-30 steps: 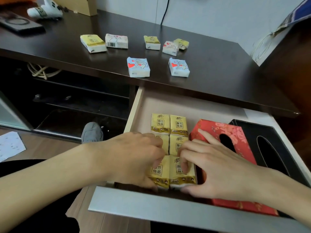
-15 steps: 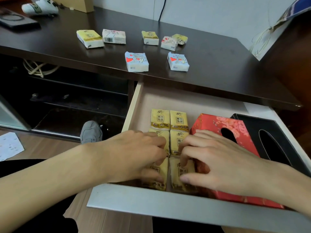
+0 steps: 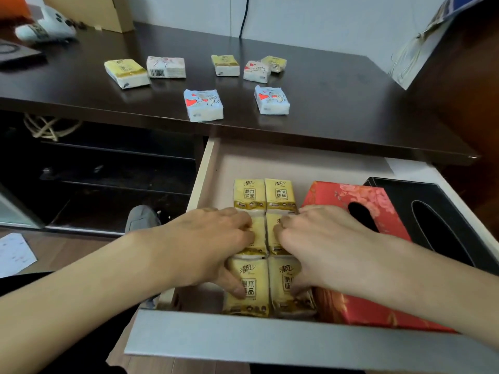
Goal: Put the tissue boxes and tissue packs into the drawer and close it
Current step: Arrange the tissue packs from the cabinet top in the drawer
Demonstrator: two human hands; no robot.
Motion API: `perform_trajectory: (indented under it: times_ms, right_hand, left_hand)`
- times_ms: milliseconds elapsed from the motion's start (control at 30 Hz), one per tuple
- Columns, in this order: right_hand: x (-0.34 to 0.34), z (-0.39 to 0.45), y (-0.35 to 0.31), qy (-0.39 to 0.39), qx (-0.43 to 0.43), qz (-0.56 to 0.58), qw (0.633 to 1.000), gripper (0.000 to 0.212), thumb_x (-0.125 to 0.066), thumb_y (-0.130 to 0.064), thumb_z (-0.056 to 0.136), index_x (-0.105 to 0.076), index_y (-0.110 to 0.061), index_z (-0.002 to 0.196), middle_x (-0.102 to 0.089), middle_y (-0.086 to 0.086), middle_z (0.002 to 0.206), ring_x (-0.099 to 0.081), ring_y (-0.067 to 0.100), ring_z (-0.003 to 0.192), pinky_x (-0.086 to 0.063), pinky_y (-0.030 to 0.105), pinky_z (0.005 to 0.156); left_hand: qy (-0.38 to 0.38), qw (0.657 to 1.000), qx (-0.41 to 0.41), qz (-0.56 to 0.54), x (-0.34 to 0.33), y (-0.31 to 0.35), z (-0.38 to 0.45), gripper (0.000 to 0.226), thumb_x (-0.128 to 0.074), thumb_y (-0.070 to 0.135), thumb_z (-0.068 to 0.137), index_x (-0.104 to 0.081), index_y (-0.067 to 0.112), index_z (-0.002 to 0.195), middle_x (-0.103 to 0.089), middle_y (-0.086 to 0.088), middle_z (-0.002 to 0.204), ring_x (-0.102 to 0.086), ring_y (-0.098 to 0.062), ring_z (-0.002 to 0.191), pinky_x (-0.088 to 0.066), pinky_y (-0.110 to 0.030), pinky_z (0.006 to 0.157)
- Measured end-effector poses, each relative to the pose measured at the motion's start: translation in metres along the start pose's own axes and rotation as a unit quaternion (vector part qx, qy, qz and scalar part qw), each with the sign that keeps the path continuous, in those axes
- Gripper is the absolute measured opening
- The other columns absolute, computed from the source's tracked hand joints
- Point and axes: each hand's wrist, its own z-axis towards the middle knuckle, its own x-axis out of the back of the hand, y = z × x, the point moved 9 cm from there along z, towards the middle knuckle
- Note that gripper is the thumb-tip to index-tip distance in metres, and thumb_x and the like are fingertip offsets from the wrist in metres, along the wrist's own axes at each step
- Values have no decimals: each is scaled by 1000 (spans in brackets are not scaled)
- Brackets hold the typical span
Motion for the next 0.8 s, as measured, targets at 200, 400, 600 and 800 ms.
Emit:
perform_trajectory:
  times_ms: [200, 400, 600, 800]
  right_hand:
    - [3, -8, 3, 9, -10, 54, 998, 46, -71, -65, 76, -65, -22, 92, -67, 2, 91, -66, 30, 94, -49, 38, 68]
    - [19, -1, 33, 56, -53, 141, 987, 47, -40, -70, 86, -60, -28, 80, -60, -10, 79, -62, 18, 78, -52, 38, 64]
    - [7, 35, 81, 74, -117, 126, 982, 19, -44, -33, 96, -61, -25, 99, -67, 1, 106, -63, 31, 106, -53, 45, 79]
    - [-18, 47, 83, 3, -101, 124, 987, 32, -44, -14, 83, -68, -20, 103, -68, 3, 113, -64, 31, 106, -55, 44, 83]
  left_hand:
    - [37, 999, -17, 9, 1, 10, -5, 73, -44, 82, 69, -55, 30, 119, -52, 7, 120, -50, -13, 108, -47, -35, 85]
    - [53, 997, 15, -59, 27, -6, -4, 70, -36, 85, 75, -57, 35, 118, -50, 16, 116, -49, -7, 107, -49, -35, 84]
    - [92, 991, 78, -58, 54, -38, 11, 60, -38, 67, 90, -55, 24, 128, -50, 10, 131, -52, -13, 119, -50, -40, 90]
    - [-8, 995, 97, 8, 27, -34, 37, 31, -43, 42, 96, -59, 18, 108, -60, 0, 116, -61, -26, 104, -49, -38, 82]
